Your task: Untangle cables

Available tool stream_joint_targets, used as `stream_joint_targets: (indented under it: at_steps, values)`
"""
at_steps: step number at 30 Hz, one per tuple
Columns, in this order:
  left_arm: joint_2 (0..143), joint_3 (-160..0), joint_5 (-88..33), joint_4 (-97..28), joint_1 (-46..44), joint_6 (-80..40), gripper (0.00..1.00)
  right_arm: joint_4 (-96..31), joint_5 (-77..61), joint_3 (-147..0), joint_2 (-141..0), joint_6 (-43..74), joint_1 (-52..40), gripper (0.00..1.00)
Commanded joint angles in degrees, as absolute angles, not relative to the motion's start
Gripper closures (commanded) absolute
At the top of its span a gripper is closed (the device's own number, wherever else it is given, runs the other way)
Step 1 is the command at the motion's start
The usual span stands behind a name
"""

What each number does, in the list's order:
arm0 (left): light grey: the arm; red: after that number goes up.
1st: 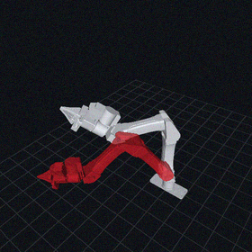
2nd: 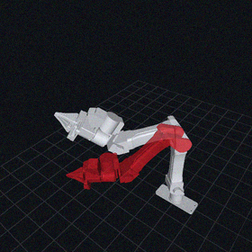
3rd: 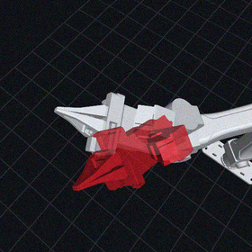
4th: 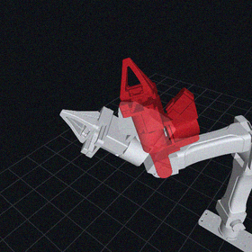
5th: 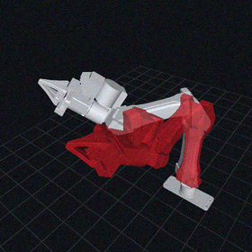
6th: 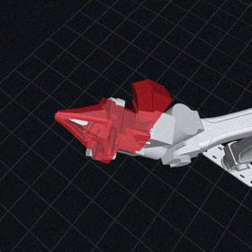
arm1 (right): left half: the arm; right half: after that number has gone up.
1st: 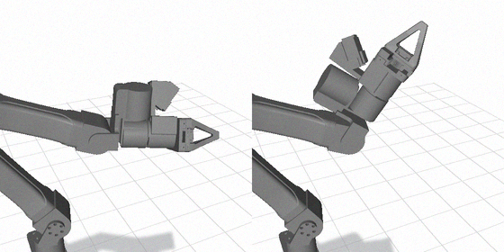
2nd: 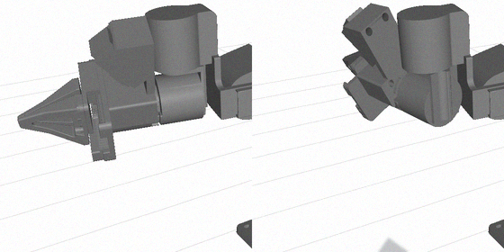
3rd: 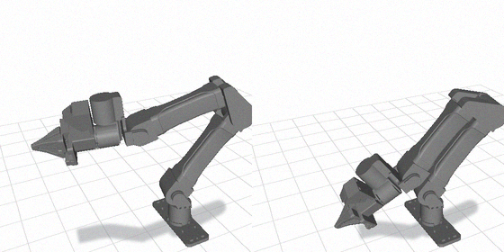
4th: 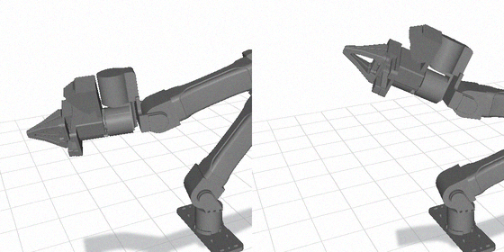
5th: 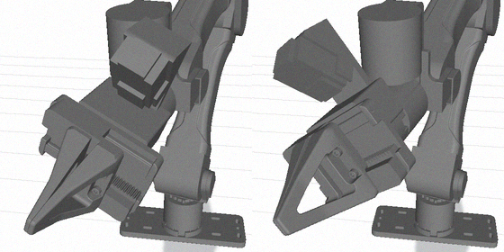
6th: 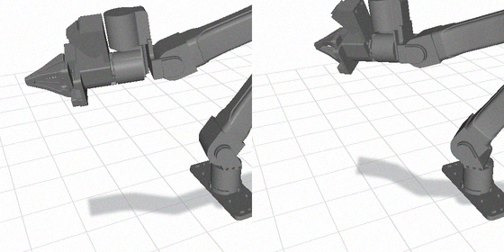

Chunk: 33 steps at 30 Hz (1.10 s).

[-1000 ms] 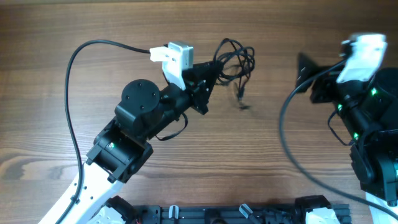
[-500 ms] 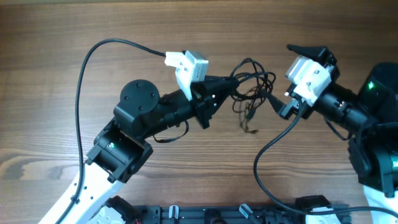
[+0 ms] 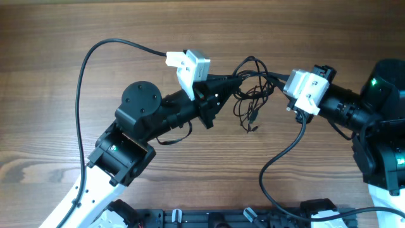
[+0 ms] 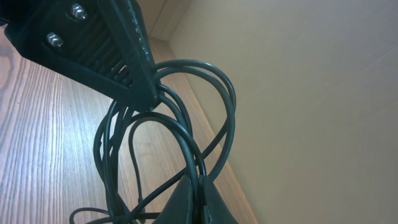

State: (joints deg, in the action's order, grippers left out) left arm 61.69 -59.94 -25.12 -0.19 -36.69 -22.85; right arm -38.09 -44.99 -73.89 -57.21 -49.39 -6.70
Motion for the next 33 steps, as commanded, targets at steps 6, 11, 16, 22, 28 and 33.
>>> stream_joint_targets:
  at_steps: [6,11,16,22,28,33]
  values:
    - [60.75,-60.01,-6.98,-6.74,-36.49,-33.98,0.96,-32.64,-41.19,-74.67,-52.49,-40.88,-6.68,0.96]
    - [60.75,-60.01,-6.98,-6.63,-36.49,-33.95,0.96,-29.36,-14.00,-74.67,-49.25,-21.26,-6.68,0.96]
    - [60.73,-60.01,-6.96,-5.32,-36.49,-35.46,0.96,-35.79,21.71,-74.65,-49.28,14.72,-6.68,0.96]
    - [60.69,-60.01,-7.66,-2.24,-36.49,-35.14,0.96,-40.12,23.64,-74.65,-49.28,26.26,-6.68,0.82]
    - [60.69,-60.01,-18.85,1.13,-36.49,-24.49,0.96,-39.92,-15.40,-74.65,-50.63,-12.84,-6.68,0.00]
    - [60.71,-60.01,-19.75,0.86,-36.49,-22.33,0.96,-34.50,-22.65,-74.65,-55.02,11.62,-6.68,0.00]
